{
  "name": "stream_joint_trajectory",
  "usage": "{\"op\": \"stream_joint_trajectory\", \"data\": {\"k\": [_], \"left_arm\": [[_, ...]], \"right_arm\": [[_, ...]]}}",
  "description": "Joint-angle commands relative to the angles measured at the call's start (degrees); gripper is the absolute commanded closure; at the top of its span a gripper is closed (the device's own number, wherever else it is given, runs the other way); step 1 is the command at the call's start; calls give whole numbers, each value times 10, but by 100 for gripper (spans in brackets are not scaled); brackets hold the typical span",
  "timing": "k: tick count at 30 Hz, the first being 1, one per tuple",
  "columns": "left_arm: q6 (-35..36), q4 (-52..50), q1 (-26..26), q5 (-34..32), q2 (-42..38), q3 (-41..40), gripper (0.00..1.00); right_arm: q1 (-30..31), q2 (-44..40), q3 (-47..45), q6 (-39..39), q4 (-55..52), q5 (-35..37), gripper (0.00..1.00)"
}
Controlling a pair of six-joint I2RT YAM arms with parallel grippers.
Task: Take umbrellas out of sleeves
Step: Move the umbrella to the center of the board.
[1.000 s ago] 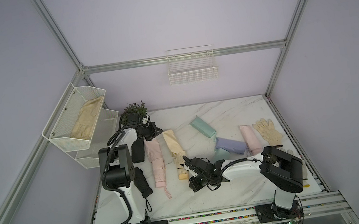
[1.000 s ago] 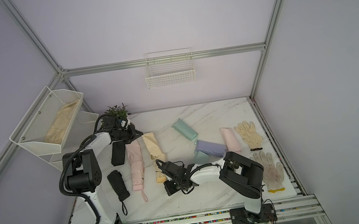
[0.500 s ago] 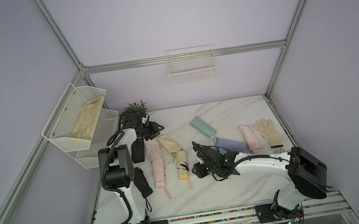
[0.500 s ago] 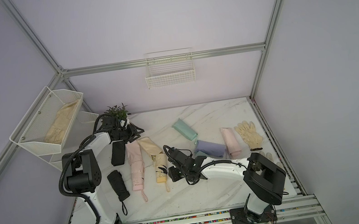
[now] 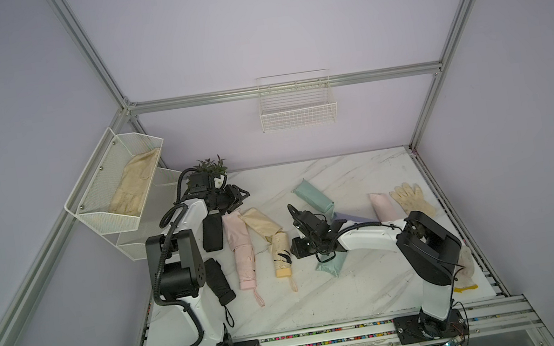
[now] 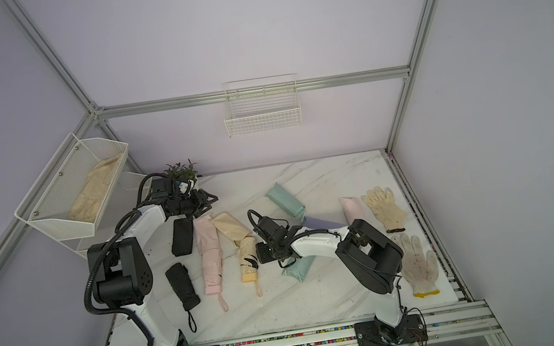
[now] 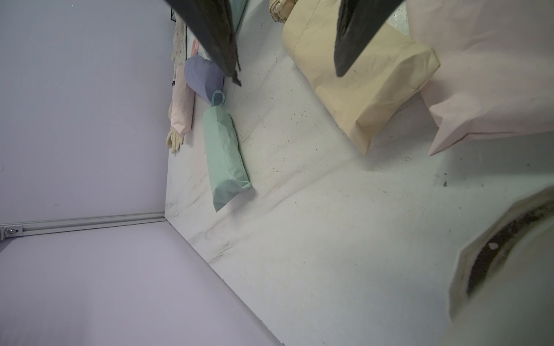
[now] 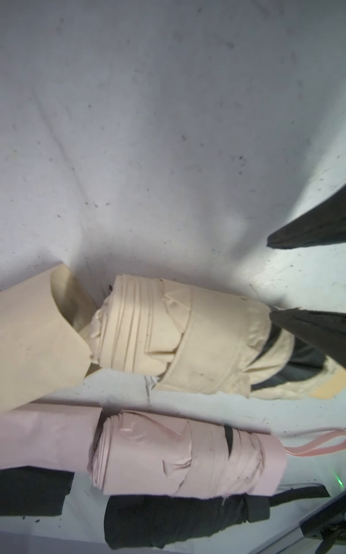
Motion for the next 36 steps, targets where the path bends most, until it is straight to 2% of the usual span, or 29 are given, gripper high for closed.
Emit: {"op": "stream_joint_trajectory", "data": {"k": [1, 4, 14, 17, 22, 27, 31, 36], "left_arm": [[5, 6, 4, -2, -25, -13, 48], [4, 7, 3, -1, -25, -13, 47], [-2, 8, 3, 6, -19, -12, 48], [-2, 9, 2, 6, -18, -11, 47], [0, 9, 4, 6, -19, -14, 48], [13, -34, 2, -10, 5, 1, 52], [18, -60, 2, -20, 26, 10, 53], [41, -116, -8, -65, 52, 44, 50]], "right_arm": [[2, 36, 47, -12, -23, 30, 63], [2, 54, 64, -23, -22, 22, 64], [7, 63, 50, -30, 38, -100, 63], [11, 68, 52, -26, 41, -113, 63], [11, 37, 26, -17, 41, -79, 63], [4, 16, 40, -13, 2, -6, 63], [3, -9, 29, -10, 8, 9, 63], [3, -28, 5, -3, 11, 14, 63]]}}
